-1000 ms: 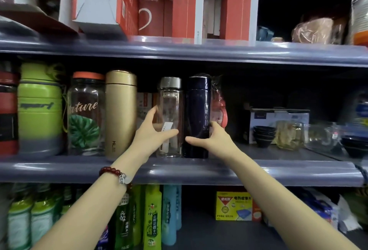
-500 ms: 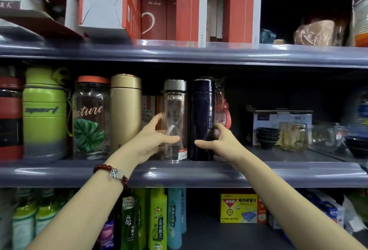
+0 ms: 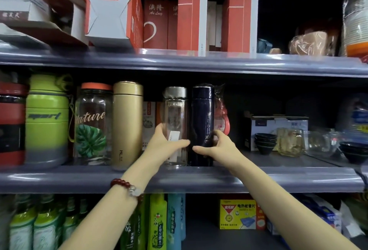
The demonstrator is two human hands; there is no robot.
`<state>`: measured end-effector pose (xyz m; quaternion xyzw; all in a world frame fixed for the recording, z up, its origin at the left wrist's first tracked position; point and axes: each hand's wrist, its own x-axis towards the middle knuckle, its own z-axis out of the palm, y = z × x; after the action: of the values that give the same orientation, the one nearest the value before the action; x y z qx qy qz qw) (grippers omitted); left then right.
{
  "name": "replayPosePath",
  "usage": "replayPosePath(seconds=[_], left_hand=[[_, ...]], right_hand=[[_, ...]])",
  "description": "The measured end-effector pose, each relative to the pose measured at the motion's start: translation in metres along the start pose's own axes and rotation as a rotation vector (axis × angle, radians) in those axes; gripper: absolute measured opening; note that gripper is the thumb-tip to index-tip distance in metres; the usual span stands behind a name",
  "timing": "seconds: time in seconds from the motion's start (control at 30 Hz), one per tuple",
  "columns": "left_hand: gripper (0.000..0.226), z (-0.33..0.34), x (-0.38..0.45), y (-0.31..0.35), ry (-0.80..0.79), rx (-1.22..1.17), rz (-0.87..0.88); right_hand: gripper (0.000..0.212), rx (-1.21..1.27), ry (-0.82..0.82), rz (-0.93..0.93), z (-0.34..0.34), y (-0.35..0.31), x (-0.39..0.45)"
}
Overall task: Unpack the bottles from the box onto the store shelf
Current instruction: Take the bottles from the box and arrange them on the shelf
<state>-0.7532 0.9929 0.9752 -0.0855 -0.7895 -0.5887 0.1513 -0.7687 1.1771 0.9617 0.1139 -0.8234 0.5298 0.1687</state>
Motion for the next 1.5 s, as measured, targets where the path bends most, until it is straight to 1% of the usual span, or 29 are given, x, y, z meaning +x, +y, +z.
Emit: replayPosePath(seconds=[0.07,0.1,0.17,0.23,0.33,0.4,0.47,0.57,0.67,0.73,0.8,1.03,1.2,1.27,1.4,1.5], left_hand=[[0.106,-0.013,0.003,-0.004,-0.123,-0.041,-0.037],[0.11,-0.017,0.004,-0.006,-0.149,-0.025,-0.048],[0.116,-0.019,0.004,-0.012,-0.138,0.025,-0.031],[0.113,-0.016,-0.002,-0.013,-0.085,0.078,0.03],[0.11,-0.009,-0.007,-0.012,0.019,0.162,0.121],[0.111,-0.007,-0.008,-0.012,0.042,0.205,0.152],[0.112,-0.008,-0.006,-0.011,0.002,0.2,0.133],[0.117,-0.012,-0.007,-0.008,-0.105,0.149,0.076],[0.117,-0.02,-0.009,-0.007,-0.137,0.157,0.067],[0.115,-0.025,-0.012,-0.006,-0.164,0.179,0.085],[0.114,-0.027,-0.013,-0.006,-0.139,0.203,0.081],[0.123,-0.037,-0.001,-0.018,-0.111,0.186,0.005],[0.126,-0.038,-0.012,-0.014,-0.092,0.22,0.021],[0.121,-0.037,-0.014,-0.015,-0.084,0.245,0.018],[0.099,-0.032,-0.02,-0.011,-0.034,0.35,-0.001],[0.086,-0.032,-0.023,0.003,-0.065,0.439,-0.022]], right_hand=[[0.097,-0.021,0.027,0.006,0.0,-0.005,-0.003],[0.093,-0.04,0.048,0.006,0.0,-0.008,-0.005],[0.082,-0.09,0.094,-0.009,0.002,-0.014,-0.01],[0.075,-0.143,0.124,-0.034,0.002,-0.02,-0.015],[0.079,-0.194,0.1,-0.046,-0.003,-0.024,-0.021],[0.081,-0.181,0.073,-0.042,-0.006,-0.025,-0.025],[0.077,-0.135,0.042,-0.032,-0.006,-0.023,-0.027],[0.064,-0.095,0.027,-0.036,-0.005,-0.022,-0.028],[0.057,-0.076,0.007,-0.032,-0.008,-0.022,-0.029],[0.056,-0.039,-0.025,-0.039,-0.009,-0.022,-0.031],[0.057,-0.001,-0.044,-0.035,-0.008,-0.023,-0.031],[0.059,-0.024,-0.021,-0.054,0.008,-0.026,-0.026],[0.062,-0.041,0.009,-0.06,0.012,-0.025,-0.027],[0.061,-0.061,0.016,-0.071,0.013,-0.026,-0.029],[0.06,-0.091,-0.006,-0.068,0.014,-0.029,-0.033],[0.065,-0.108,-0.021,-0.042,0.012,-0.032,-0.034]])
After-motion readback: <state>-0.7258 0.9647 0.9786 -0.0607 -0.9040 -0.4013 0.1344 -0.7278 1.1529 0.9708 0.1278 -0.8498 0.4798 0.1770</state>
